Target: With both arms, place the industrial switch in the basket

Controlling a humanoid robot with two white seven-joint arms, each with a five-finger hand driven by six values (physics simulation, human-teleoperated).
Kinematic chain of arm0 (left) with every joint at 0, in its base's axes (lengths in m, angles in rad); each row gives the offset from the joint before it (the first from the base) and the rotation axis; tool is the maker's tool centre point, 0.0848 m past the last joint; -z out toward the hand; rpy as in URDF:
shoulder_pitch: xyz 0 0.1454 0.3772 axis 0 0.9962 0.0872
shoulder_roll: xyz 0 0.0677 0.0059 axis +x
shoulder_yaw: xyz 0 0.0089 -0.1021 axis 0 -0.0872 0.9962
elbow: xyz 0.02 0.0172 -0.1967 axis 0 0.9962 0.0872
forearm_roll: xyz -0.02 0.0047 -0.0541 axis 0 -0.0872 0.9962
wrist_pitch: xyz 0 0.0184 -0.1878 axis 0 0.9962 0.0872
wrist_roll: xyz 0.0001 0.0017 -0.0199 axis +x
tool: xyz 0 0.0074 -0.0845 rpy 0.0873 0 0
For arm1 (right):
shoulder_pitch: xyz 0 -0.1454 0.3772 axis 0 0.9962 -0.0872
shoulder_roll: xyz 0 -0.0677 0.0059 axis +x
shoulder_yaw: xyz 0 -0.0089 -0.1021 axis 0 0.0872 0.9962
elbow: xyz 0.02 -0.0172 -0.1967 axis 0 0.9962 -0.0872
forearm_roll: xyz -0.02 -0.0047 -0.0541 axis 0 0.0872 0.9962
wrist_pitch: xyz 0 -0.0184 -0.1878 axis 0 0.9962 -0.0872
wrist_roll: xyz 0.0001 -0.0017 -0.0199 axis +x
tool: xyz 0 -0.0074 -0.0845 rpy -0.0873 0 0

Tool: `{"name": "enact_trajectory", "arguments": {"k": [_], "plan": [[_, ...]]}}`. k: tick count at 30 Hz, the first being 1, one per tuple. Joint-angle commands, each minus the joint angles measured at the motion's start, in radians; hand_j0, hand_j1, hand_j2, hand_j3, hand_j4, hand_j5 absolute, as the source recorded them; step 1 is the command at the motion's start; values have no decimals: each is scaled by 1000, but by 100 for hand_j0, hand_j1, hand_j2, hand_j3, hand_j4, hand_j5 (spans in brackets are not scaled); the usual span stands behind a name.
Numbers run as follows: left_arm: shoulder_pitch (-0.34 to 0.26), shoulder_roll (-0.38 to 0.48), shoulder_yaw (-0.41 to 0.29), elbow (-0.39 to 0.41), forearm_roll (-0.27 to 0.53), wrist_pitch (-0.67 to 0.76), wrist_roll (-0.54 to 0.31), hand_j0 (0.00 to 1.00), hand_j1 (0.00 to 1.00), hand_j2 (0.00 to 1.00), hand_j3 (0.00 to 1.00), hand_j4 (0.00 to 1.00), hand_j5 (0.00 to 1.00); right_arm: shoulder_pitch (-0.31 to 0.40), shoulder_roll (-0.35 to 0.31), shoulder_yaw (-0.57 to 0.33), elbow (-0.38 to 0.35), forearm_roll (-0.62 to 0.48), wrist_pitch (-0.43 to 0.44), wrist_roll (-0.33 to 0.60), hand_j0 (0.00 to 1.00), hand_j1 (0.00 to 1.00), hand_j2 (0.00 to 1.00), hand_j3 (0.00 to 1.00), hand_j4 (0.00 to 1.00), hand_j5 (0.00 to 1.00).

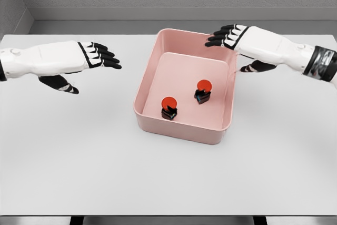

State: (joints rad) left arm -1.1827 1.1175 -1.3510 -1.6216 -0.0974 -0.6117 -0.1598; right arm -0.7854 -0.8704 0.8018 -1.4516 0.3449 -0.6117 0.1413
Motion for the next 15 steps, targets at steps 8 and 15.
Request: {"name": "enact_trajectory", "arguments": {"k": [8, 15], "plan": [[41, 2, 3, 5, -2, 1, 0, 100, 100, 100, 100, 100, 100, 0, -176, -21, 89, -35, 1, -6, 100, 100, 100, 100, 100, 100], [41, 1, 3, 5, -4, 1, 0, 100, 100, 100, 100, 100, 100, 0, -234, -20, 13, -29, 1, -6, 100, 100, 100, 100, 100, 100]]}}
